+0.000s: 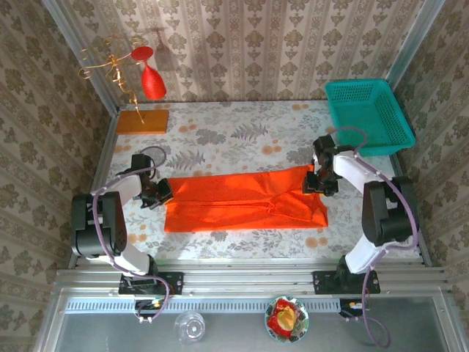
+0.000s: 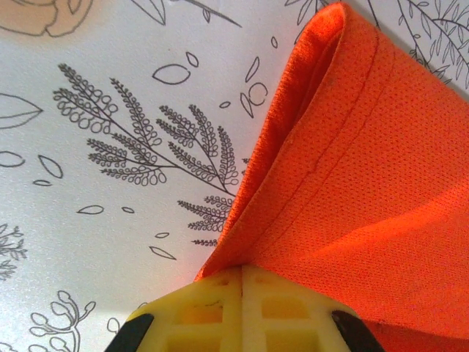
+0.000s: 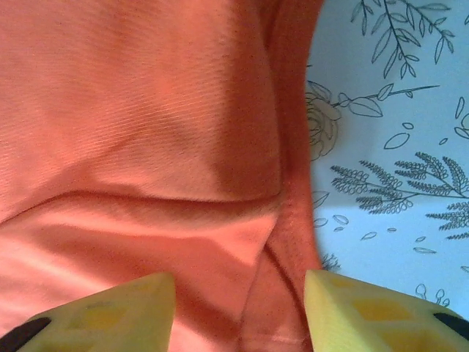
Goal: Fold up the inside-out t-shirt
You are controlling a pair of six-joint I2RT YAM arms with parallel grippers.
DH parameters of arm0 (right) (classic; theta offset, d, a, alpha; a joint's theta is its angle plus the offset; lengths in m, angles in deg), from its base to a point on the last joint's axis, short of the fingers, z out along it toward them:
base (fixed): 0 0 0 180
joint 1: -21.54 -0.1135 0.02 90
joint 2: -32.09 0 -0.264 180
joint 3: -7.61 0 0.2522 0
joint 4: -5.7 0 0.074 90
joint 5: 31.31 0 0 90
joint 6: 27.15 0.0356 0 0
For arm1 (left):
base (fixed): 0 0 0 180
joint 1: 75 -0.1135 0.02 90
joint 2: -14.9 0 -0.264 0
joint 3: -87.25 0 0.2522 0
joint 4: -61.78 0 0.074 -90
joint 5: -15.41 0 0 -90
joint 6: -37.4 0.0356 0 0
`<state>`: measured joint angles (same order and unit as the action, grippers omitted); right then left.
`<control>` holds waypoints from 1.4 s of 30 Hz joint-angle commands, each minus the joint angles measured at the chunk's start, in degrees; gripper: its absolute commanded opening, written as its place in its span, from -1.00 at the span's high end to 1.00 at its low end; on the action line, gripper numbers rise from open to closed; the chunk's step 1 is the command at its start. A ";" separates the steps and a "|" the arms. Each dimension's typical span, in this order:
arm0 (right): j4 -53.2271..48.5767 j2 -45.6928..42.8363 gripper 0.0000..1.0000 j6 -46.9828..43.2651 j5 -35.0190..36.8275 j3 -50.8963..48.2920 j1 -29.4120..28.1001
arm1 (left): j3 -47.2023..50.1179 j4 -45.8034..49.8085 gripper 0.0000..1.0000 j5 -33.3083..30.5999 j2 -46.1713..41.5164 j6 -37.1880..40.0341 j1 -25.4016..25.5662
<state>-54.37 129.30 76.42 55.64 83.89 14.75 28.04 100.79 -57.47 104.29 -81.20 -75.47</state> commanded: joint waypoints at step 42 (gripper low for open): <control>-4.47 7.60 0.89 2.05 5.05 4.56 -0.14 | -0.59 2.66 0.91 1.38 -3.80 0.49 -0.32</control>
<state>-55.17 136.99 78.25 57.59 87.41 14.03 28.04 101.23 -56.37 103.50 -80.85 -75.47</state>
